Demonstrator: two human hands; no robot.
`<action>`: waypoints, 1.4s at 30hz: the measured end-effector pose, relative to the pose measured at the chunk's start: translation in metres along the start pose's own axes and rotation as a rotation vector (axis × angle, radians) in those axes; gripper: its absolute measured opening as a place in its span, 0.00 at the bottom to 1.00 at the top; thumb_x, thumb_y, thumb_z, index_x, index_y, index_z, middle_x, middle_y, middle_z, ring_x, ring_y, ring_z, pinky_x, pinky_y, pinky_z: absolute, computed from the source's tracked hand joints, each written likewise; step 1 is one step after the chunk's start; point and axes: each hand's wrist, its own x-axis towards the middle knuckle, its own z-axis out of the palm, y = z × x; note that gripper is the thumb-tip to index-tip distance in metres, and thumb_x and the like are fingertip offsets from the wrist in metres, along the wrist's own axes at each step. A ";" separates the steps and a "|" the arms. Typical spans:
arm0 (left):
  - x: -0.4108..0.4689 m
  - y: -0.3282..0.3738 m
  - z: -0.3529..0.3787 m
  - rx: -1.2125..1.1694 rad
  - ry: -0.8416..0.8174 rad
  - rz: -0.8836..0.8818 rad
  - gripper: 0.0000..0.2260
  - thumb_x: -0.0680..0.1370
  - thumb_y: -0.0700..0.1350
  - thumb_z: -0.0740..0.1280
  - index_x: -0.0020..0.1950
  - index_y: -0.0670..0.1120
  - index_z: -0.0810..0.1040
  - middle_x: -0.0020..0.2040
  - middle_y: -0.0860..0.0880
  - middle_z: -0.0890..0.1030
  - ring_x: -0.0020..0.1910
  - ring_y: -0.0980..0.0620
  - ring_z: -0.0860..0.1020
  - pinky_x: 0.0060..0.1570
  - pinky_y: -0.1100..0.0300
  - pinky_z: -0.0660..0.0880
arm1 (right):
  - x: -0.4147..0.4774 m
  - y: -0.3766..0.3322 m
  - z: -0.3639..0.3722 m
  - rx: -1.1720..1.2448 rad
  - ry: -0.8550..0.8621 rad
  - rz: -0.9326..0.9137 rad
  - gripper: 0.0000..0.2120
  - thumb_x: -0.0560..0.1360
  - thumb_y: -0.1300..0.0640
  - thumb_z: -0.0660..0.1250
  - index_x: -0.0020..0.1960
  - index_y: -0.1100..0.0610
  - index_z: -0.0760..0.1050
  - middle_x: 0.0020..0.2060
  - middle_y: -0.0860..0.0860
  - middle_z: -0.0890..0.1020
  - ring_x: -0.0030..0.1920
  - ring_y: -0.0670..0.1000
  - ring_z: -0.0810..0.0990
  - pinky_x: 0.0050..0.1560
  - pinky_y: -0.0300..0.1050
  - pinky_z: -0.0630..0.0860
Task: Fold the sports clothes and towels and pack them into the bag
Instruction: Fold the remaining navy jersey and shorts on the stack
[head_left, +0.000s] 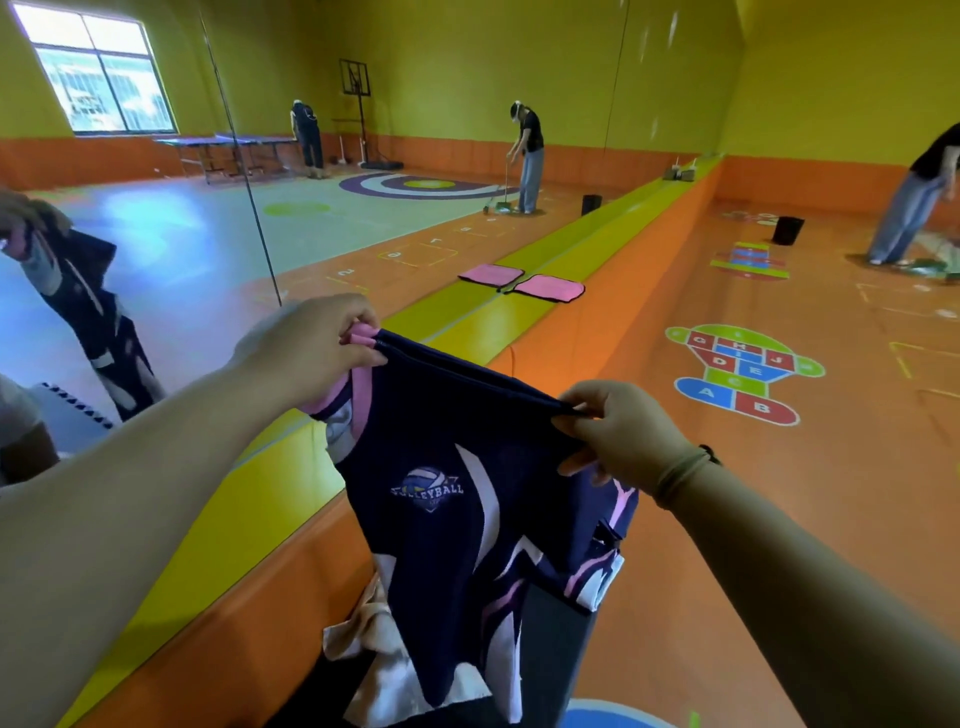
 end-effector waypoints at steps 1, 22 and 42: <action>0.000 -0.001 0.001 -0.043 -0.014 -0.031 0.08 0.73 0.44 0.72 0.48 0.48 0.76 0.36 0.53 0.77 0.35 0.51 0.79 0.33 0.63 0.69 | -0.002 -0.002 0.000 0.035 -0.004 0.010 0.05 0.78 0.62 0.62 0.52 0.58 0.75 0.45 0.55 0.81 0.30 0.52 0.84 0.21 0.38 0.73; 0.135 0.025 0.113 -0.603 -0.126 -0.252 0.09 0.79 0.39 0.64 0.41 0.46 0.67 0.37 0.41 0.75 0.24 0.54 0.79 0.30 0.59 0.80 | 0.126 0.100 -0.072 0.085 0.092 0.215 0.09 0.75 0.56 0.68 0.50 0.63 0.77 0.45 0.62 0.81 0.42 0.62 0.83 0.47 0.56 0.81; 0.297 0.102 0.253 -0.788 0.078 -0.039 0.05 0.71 0.49 0.72 0.41 0.58 0.76 0.41 0.49 0.74 0.45 0.50 0.75 0.55 0.39 0.74 | 0.291 0.195 -0.243 -0.313 0.603 -0.321 0.06 0.74 0.57 0.68 0.45 0.61 0.79 0.35 0.53 0.77 0.38 0.52 0.72 0.35 0.40 0.61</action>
